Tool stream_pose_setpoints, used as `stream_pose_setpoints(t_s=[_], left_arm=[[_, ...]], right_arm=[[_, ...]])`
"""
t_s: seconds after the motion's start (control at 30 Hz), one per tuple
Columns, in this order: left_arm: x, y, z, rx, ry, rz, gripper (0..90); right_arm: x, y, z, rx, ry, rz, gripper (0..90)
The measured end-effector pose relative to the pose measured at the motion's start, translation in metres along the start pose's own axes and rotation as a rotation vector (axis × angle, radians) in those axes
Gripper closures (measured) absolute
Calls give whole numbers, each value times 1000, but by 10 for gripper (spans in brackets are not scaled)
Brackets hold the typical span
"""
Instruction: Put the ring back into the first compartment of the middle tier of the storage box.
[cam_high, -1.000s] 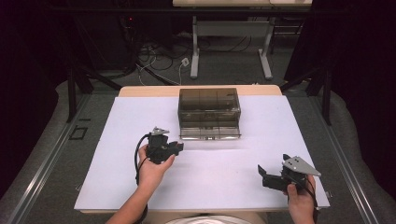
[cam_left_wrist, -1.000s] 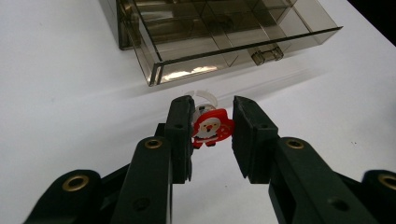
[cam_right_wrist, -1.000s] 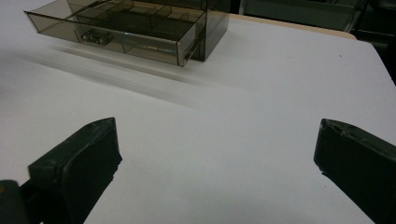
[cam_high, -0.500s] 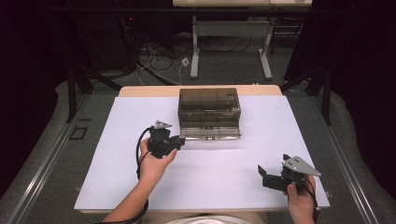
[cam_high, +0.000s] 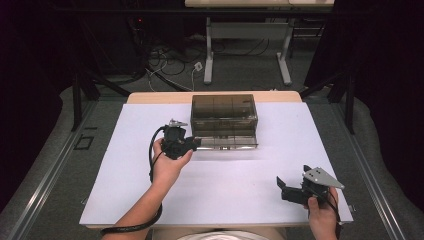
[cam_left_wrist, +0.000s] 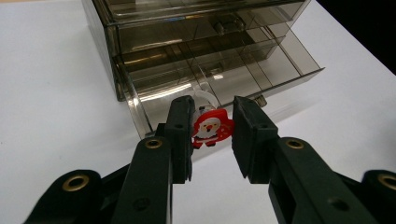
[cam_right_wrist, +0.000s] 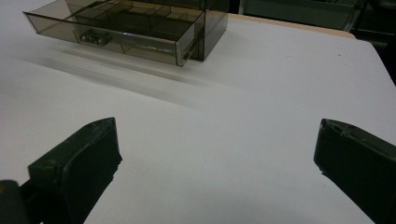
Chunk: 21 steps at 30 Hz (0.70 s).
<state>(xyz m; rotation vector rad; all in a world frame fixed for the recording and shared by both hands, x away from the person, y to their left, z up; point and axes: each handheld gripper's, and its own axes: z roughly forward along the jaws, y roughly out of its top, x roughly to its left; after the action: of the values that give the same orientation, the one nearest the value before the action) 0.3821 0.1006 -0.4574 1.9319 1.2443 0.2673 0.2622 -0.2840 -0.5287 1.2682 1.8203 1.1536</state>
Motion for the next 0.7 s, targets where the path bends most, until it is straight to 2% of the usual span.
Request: stream_pose_setpoints(t_s=[0.7], left_arm=[[-6, 25, 15, 14, 22, -2, 685]], right_arm=[[0, 0, 0, 3, 2, 1, 0]])
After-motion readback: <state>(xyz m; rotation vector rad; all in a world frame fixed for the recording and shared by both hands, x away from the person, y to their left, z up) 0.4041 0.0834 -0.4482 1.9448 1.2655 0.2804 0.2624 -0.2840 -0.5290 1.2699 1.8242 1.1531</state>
